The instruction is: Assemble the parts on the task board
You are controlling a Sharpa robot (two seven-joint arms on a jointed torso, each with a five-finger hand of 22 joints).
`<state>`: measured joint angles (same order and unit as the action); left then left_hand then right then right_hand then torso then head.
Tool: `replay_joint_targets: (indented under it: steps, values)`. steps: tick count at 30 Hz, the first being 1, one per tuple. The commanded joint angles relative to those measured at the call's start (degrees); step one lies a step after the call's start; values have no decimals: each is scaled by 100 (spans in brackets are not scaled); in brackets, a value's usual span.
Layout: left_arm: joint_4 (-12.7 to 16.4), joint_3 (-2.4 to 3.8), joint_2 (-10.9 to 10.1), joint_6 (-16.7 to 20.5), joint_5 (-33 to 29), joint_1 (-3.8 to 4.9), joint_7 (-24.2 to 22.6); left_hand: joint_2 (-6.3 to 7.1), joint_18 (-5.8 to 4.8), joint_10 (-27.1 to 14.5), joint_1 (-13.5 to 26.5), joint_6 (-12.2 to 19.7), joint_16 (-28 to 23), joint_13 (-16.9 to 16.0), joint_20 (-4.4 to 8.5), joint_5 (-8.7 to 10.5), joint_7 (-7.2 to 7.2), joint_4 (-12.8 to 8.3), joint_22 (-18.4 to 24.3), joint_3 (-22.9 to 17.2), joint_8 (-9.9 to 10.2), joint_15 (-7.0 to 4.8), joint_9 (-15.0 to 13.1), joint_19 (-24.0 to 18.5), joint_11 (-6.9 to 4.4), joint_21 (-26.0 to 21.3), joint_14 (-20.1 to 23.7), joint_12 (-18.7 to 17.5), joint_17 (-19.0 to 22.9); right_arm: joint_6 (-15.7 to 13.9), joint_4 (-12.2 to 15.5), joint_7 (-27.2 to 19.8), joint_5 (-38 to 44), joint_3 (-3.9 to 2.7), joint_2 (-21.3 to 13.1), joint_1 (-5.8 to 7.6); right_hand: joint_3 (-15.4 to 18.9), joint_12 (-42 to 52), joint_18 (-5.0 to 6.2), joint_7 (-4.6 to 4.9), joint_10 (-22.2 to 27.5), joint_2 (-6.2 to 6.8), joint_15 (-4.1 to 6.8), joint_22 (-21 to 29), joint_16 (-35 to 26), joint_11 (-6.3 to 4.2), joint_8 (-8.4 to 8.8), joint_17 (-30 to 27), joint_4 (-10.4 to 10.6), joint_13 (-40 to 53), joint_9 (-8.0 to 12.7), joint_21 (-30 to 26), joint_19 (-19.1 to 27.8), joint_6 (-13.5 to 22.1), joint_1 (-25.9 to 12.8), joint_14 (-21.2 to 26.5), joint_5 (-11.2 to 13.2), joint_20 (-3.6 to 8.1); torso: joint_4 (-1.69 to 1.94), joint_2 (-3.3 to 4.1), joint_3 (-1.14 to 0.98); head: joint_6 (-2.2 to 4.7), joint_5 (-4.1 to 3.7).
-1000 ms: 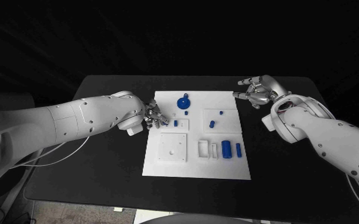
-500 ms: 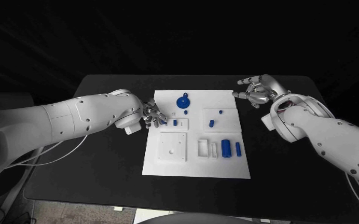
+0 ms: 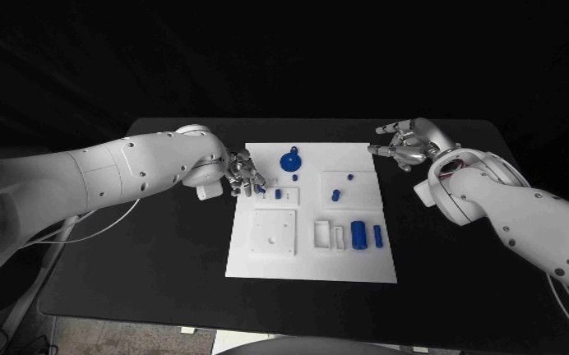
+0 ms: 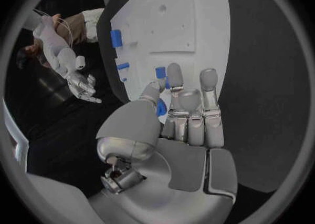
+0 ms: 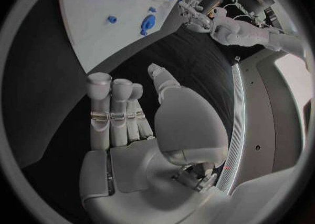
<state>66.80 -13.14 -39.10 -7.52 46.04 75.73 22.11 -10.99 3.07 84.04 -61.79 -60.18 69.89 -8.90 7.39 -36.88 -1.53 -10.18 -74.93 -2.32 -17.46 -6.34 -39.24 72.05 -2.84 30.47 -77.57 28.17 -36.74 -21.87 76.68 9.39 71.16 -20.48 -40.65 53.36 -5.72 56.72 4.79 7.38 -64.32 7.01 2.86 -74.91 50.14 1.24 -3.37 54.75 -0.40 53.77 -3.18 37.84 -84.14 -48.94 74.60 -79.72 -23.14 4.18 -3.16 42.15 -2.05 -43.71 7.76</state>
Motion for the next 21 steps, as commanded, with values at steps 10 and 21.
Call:
replay_joint_targets:
  steps: [10, 21]
  values:
    - [-14, -12, 222, -222, 1011, 33, -33, 20, -74, 239, -74, -106, 46, -23, -3, -25, 66, -594, -107, -613, 50, -2, -30, -35, -17, 27, -4, -8, -36, 62, 9, -34, 20, -2, 12, -4, -7, -10, 90, 2, 24, -10, 20, -467, -5, -17, 14, 6, -23, 10, -6, 12, -41, -18, -66, -1, -30, -10, 18, -1, 10, -8, -13]
    - [-23, -18, 321, 201, 1495, -9, 2, 34, -63, 245, -77, -126, 51, -32, 5, -47, 71, -588, -104, -604, 72, -13, -45, -7, -25, 42, -33, 18, -50, 56, 14, -38, 20, -2, 14, -5, -7, -10, 90, 2, 24, -10, 20, -467, -5, -17, 14, 6, -23, 10, -6, 12, -41, -18, -66, -1, -30, -10, 10, -1, 9, -2, -6]
